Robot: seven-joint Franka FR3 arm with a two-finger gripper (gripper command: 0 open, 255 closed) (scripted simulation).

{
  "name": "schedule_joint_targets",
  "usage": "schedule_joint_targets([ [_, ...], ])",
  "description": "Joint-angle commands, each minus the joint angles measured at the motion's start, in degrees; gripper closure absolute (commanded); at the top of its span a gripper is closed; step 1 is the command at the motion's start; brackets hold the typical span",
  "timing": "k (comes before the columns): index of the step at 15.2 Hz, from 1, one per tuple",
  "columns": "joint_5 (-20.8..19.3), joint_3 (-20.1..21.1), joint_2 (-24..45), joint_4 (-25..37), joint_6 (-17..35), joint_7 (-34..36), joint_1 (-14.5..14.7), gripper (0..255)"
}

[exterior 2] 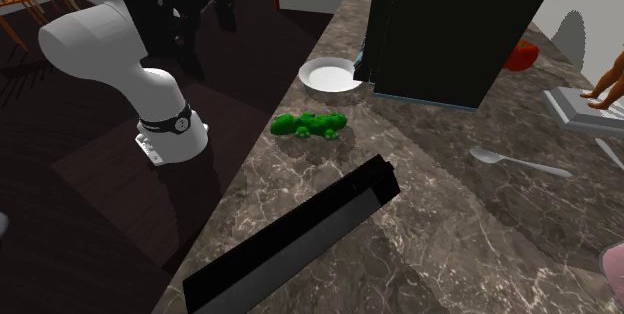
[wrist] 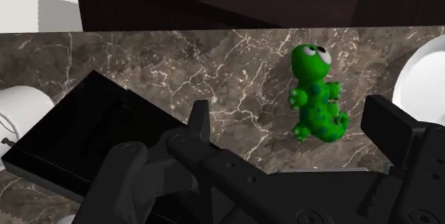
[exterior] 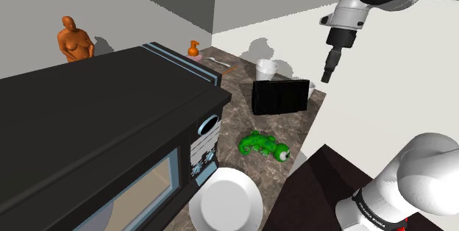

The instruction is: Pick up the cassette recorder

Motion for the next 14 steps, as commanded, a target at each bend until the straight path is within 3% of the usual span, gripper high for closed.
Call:
schedule_joint_targets([
  [1, -0.4, -2.4, 5.1, 2.4, 1.1, -6.3, 1.1, 0],
  [8, 1.4, -8.1, 24.6, 15.1, 1.7, -27.4, 3.5, 0],
  [14, 4.5, -8.5, 42.0, 29.4, -0.6, -43.5, 3.0, 0],
])
